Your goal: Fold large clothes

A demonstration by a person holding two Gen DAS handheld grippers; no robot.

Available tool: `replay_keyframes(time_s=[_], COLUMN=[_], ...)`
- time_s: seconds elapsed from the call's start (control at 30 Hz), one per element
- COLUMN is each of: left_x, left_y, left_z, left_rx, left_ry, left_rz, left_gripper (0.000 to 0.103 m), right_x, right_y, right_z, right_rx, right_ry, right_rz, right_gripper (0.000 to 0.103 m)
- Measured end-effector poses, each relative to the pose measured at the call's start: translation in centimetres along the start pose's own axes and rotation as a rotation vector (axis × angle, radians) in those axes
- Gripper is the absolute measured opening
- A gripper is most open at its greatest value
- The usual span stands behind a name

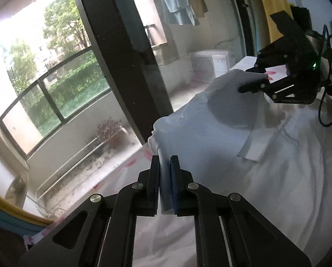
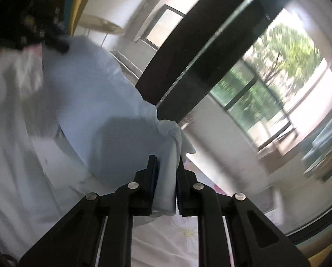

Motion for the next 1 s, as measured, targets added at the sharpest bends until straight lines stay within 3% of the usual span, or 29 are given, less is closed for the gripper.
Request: replay_keyframes(time_s=[0.13, 0.33, 0.5, 0.67, 1.0], left_x=[-1.2, -1.7, -2.2, -2.4, -3.9], left_y=[1.2, 1.7, 2.2, 2.8, 4.2], left_z=[-0.4, -2.4, -3.5, -4.5, -6.6], left_rx=[-0.013, -0.02, -0.027, -0.04, -0.085], left_ry=[-0.016, -0.01, -0.01, -0.001, -0.022], left_rz=[0.04, 0.055, 0.052, 0.03, 0.013], left_gripper=[0.011, 0.011, 0.011, 0.011, 0.011], right_x=[-1.5, -2.0, -2.7, -3.9, -5.8], right_y=[-0.7, -1.1, -2.3, -3.1, -5.2], right_z=[-1.2, -3.6, -5.1, -6.2, -7.7], right_rx=[-0.028, 0.005, 0.059, 0.026, 0.086], right_ry=[0.026, 0.045, 0.053, 0.061, -0.006], right_rz=[-0.019, -0.001, 0.016, 0.011, -0.019], right_gripper=[0.02, 0.029, 0.029, 0.028, 0.028])
Point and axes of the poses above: each gripper's, at about its wrist camera, not at the fingertips, and z roughly the way its jaws point, y to its right, x to its top, the point moved 8 cm from there along z, roughly the way its jaws point, and after that the axes turned 3 degrees about z, right-handed, at the moved point
